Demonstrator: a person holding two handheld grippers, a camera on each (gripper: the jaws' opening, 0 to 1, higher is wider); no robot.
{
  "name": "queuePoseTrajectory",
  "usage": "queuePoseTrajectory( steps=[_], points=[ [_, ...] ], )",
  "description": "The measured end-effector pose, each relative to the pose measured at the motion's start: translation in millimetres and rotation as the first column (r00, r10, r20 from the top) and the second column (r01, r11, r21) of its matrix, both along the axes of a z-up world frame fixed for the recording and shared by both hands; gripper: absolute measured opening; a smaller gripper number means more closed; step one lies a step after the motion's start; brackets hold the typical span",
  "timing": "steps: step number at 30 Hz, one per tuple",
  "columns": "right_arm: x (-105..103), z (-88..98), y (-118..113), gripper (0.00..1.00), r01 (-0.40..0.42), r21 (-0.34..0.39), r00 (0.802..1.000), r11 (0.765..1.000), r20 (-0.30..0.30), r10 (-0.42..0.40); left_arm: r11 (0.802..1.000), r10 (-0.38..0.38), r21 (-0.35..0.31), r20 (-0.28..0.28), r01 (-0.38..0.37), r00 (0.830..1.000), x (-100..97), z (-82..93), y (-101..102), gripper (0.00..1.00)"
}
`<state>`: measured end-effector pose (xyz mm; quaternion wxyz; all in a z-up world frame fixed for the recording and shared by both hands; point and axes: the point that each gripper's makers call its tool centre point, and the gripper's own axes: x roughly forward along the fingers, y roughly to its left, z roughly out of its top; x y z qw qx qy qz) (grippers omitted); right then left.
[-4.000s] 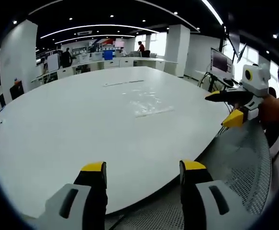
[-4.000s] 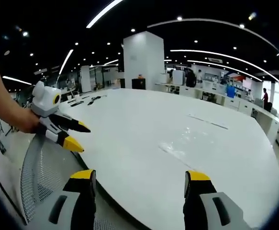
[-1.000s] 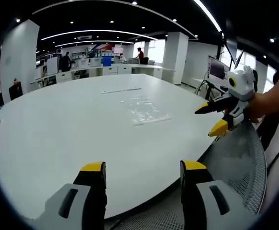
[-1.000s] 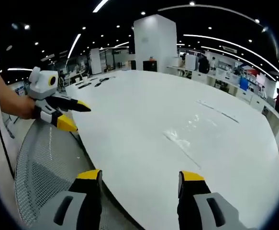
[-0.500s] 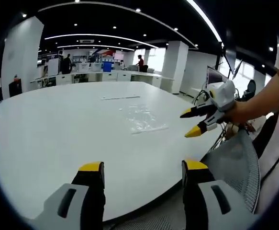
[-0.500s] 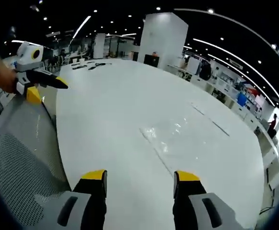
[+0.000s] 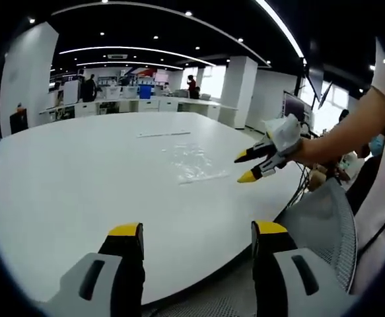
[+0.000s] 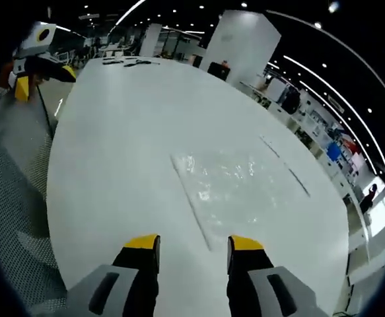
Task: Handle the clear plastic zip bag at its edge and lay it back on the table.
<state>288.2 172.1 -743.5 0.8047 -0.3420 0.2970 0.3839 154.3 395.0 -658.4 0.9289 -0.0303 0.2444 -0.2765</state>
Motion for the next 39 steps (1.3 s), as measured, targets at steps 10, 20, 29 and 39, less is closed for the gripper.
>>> queuePoseTrajectory(
  steps=[10,20,29,39],
  points=[
    [22,-16.5,-5,0.24,-0.126,-0.143,0.992,0.982,0.014,0.129,1.000,0.002,0.002,-0.006,-0.002,1.000,1.3,-3.8,4,0.64],
    [33,-22.9,-8,0.17,-0.185,-0.187,0.982,0.965,-0.003,0.188,1.000,0.004,0.005,-0.013,-0.004,1.000,1.9,-5.2,5,0.63],
    [37,-31.2,-12,0.13,-0.213,-0.196,0.977,0.957,-0.035,0.210,1.000,0.006,0.007,-0.016,-0.006,1.000,2.6,-6.2,6,0.62],
    [39,-35.1,-11,0.02,-0.231,-0.184,0.972,0.955,-0.079,0.220,1.000,0.007,0.014,-0.019,-0.007,1.000,2.9,-7.4,6,0.62]
  ],
)
